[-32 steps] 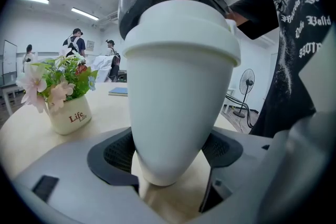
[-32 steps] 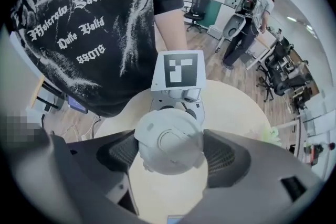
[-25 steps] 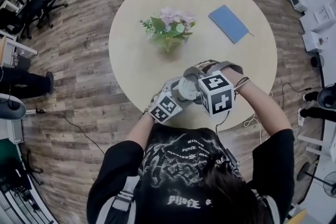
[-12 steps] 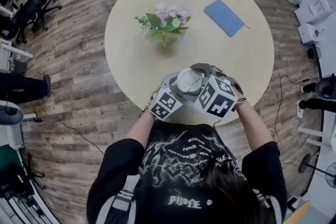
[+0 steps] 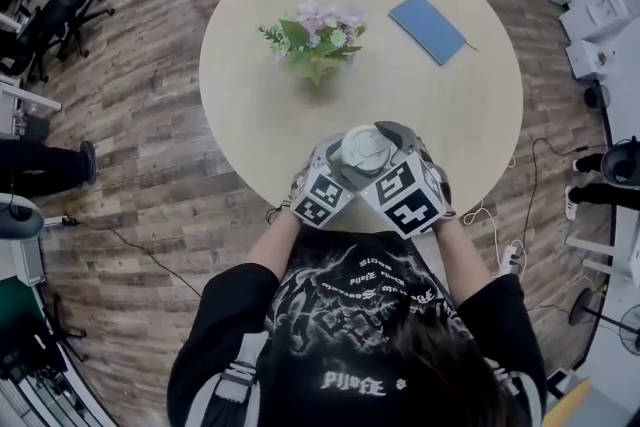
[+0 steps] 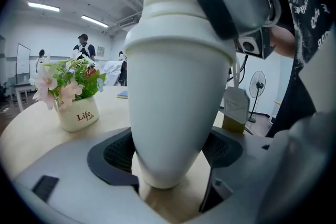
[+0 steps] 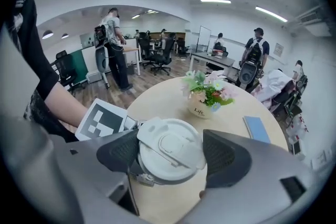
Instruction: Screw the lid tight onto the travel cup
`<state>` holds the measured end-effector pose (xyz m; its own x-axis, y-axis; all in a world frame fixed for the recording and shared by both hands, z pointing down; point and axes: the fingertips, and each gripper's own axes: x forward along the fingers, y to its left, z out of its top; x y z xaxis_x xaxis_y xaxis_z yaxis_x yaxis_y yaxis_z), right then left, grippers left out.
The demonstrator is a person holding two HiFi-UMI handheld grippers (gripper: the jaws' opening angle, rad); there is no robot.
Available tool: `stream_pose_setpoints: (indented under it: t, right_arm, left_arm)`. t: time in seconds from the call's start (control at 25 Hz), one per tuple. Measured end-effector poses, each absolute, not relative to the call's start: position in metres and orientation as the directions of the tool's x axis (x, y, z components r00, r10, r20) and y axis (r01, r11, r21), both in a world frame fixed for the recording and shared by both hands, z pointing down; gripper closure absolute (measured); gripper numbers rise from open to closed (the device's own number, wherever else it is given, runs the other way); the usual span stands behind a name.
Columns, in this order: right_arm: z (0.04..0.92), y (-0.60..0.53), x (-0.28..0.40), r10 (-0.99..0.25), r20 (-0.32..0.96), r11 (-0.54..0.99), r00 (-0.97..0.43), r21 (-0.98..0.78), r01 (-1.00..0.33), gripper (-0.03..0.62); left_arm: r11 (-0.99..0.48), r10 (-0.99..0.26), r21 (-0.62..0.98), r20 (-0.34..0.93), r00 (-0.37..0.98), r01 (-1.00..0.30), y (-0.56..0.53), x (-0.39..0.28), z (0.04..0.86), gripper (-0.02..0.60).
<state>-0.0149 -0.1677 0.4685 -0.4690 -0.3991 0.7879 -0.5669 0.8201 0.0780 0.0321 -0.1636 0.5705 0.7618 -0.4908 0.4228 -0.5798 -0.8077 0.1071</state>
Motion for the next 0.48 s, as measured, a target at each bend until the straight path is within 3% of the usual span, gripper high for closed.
stream_pose_setpoints:
  t: [0.24, 0.4, 0.48]
  right_arm:
    - [0.469, -0.171, -0.012, -0.483, 0.754, 0.740, -0.445, 0.079, -0.668, 0.207]
    - [0.461, -0.166, -0.013, -0.454, 0.685, 0.769, -0.570, -0.023, -0.639, 0.206]
    - [0.452, -0.164, -0.013, -0.427, 0.643, 0.796, -0.636, -0.067, -0.602, 0.157]
  left_arm:
    - [-0.802, -0.500, 0.098, 0.428, 0.753, -0.589, -0.165, 0.032, 0.572, 0.184]
    - [-0.800, -0.503, 0.099, 0.426, 0.752, -0.591, -0.164, 0.033, 0.571, 0.184]
    - [-0.800, -0.503, 0.099, 0.429, 0.750, -0.592, -0.164, 0.034, 0.572, 0.184]
